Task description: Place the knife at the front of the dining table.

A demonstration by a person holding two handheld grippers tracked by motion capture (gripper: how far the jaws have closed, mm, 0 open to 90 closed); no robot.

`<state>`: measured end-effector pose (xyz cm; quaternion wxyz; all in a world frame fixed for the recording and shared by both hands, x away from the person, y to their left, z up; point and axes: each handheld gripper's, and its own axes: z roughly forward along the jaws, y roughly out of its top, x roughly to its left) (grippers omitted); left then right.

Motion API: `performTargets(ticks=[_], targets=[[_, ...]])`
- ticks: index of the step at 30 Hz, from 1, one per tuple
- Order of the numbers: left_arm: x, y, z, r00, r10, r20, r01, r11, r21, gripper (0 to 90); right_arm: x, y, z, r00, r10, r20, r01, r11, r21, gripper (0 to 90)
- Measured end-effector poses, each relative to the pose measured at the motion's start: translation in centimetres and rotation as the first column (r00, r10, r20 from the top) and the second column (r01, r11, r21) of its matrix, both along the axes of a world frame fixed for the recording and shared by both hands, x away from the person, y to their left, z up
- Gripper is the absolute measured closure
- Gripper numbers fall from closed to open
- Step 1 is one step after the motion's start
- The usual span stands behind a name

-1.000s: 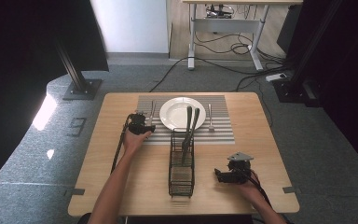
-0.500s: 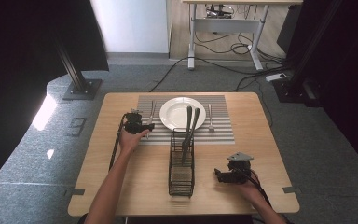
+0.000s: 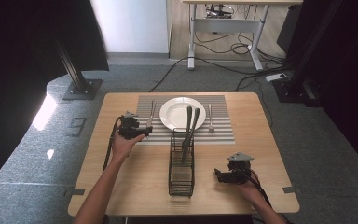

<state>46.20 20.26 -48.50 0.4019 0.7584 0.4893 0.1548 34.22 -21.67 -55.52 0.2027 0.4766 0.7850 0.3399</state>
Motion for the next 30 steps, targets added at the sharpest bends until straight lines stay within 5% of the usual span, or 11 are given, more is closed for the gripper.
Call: performTargets(ticks=[18, 22, 30], targets=[[-10.1, -0.4, 2.6, 0.9867, -0.132, 0.095, 0.137, 0.9894, -0.047, 27.3, 0.0, 0.0, 0.0, 1.0000, -0.004, -0.001, 0.004, 1.000, 0.001, 6.1], [-12.3, -0.3, 2.5, 0.9827, -0.154, 0.103, 0.162, 0.9843, -0.070, 27.3, 0.1, 0.0, 0.0, 1.0000, -0.004, -0.002, 0.004, 1.000, 0.001, 5.8], [-15.2, -0.5, 1.0, 0.9779, -0.189, 0.090, 0.194, 0.9799, -0.048, 27.2, 0.2, 0.1, 0.0, 1.0000, -0.007, -0.002, 0.007, 1.000, 0.000, 5.5]])
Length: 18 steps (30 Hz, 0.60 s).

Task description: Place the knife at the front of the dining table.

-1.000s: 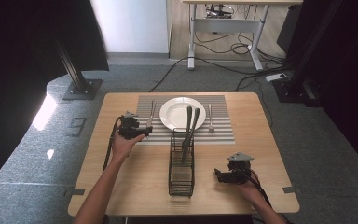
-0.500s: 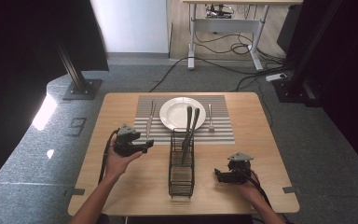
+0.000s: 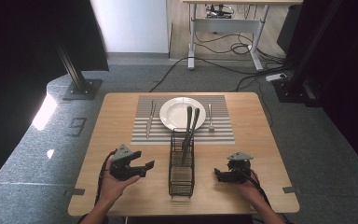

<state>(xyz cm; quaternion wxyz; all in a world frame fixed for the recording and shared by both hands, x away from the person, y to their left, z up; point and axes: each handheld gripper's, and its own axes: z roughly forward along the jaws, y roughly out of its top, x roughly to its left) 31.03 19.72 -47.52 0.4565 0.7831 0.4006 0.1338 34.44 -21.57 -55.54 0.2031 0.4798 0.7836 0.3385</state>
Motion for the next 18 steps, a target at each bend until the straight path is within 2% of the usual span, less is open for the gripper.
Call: performTargets(ticks=[4, 14, 18], targets=[[-0.3, -0.1, -0.6, 0.9999, -0.001, -0.012, 0.002, 0.9999, 0.016, 27.2, 0.0, 0.0, 0.0, 1.0000, 0.000, 0.000, 0.000, 1.000, 0.000, 5.4], [-0.2, -0.2, -0.8, 1.0000, 0.001, -0.001, -0.001, 0.9993, 0.037, 27.2, 0.1, 0.0, 0.0, 1.0000, 0.001, 0.000, -0.001, 1.000, 0.000, 5.3], [-0.1, -0.2, -1.0, 1.0000, 0.007, 0.000, -0.007, 0.9983, 0.059, 26.9, 0.1, 0.0, 0.0, 1.0000, 0.001, 0.000, -0.001, 1.000, 0.000, 5.4]])
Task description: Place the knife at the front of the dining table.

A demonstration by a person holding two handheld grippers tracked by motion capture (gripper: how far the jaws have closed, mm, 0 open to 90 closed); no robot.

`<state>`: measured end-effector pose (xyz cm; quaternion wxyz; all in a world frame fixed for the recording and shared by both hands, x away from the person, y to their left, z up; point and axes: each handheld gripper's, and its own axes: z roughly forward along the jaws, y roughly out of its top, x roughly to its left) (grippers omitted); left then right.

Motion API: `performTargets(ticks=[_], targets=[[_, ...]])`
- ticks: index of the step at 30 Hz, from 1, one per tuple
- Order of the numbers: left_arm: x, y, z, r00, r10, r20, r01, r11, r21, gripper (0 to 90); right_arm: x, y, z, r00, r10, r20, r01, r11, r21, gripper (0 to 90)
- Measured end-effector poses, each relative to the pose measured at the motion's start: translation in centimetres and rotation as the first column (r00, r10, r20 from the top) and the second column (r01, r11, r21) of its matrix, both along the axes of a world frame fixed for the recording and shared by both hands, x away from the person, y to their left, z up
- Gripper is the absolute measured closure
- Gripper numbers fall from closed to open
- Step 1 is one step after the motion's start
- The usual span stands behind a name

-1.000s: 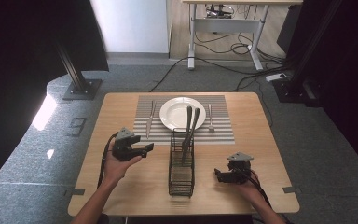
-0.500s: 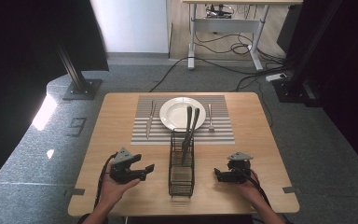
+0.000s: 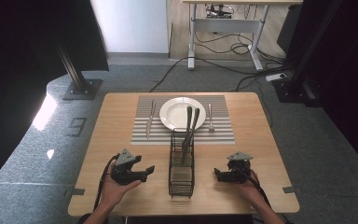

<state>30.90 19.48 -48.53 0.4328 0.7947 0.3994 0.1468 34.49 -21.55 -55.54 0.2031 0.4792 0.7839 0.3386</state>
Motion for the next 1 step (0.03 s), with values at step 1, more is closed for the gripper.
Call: performTargets(ticks=[1], targets=[[0.00, 0.00, 0.00, 1.0000, 0.000, 0.000, 0.000, 1.0000, 0.000, 26.8, 0.00, 0.00, 0.00, 1.0000, 0.000, 0.000, 0.000, 1.000, 0.000, 5.4]])
